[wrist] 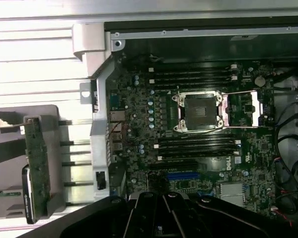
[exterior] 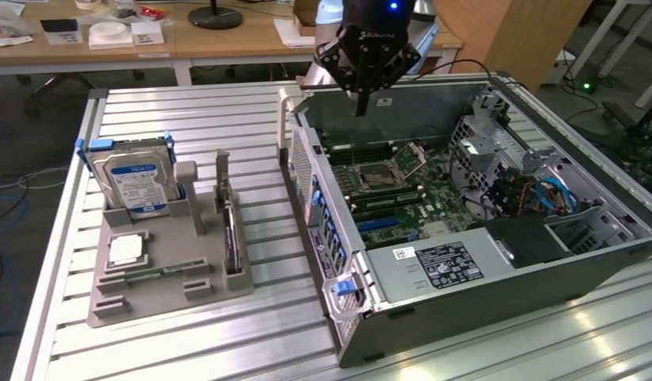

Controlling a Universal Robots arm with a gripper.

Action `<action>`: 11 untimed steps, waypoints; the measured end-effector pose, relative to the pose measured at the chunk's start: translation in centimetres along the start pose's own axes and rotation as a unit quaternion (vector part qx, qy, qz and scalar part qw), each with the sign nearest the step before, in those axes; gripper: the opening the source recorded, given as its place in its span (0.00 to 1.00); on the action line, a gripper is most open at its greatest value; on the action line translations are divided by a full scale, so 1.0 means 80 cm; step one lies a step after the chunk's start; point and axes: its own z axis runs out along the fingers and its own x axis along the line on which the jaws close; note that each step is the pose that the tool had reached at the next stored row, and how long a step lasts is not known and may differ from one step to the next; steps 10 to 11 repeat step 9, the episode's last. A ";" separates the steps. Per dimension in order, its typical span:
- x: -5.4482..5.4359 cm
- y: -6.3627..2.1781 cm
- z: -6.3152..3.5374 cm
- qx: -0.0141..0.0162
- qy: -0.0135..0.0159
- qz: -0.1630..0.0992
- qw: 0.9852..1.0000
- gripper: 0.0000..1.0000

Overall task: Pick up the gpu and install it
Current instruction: 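Press down on the gpu until it lock into place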

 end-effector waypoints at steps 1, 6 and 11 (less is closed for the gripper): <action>-0.006 0.000 0.000 0.000 0.000 0.000 1.000 0.11; -0.019 0.001 0.001 0.000 0.000 0.000 1.000 0.11; -0.019 0.001 0.001 0.000 0.000 0.000 1.000 0.11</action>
